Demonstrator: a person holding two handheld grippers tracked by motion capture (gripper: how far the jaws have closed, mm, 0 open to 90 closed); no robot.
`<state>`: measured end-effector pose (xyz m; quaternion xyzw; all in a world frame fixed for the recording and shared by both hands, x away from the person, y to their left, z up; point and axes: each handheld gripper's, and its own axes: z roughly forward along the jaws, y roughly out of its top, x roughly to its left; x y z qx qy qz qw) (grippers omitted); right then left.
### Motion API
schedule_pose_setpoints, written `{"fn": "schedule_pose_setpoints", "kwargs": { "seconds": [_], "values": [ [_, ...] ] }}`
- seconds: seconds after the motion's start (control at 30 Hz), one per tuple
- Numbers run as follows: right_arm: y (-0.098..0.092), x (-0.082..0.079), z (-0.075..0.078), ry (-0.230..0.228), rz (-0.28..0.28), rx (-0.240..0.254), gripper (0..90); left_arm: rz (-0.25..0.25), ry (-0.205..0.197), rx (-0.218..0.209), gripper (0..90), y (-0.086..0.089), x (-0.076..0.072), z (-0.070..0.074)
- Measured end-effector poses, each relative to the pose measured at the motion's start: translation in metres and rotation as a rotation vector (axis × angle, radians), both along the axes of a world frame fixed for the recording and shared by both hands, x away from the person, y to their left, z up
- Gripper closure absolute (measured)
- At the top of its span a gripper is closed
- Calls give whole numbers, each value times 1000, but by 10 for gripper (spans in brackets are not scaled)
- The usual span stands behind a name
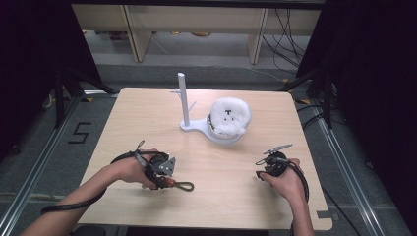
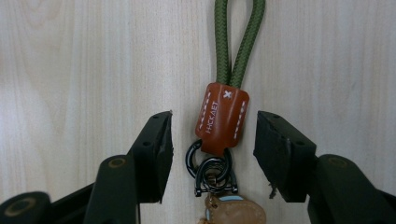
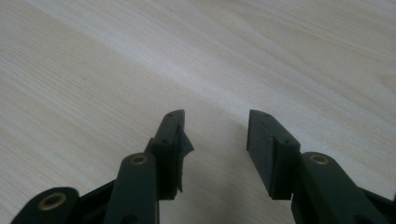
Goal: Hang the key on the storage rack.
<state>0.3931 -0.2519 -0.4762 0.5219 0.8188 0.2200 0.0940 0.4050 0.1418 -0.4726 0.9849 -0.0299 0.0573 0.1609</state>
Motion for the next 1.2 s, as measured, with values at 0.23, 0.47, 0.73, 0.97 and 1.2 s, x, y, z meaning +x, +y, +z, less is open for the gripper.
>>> {"fn": "schedule_pose_setpoints", "kwargs": {
  "seconds": [0.23,0.47,0.73,0.97,1.2],
  "values": [
    [1,0,1,-13,1,6,576,-17,15,21,472,-4,2,-4],
    [1,0,2,-16,3,3,575,-30,28,37,485,-7,3,-6],
    [-1,1,2,-36,40,-7,574,-66,41,65,506,-11,3,-9],
    [2,0,2,-24,20,4,574,-101,43,102,532,-13,4,-8],
    [2,2,0,-39,44,-1,572,-78,101,83,596,-12,6,-10]
  ]
}}
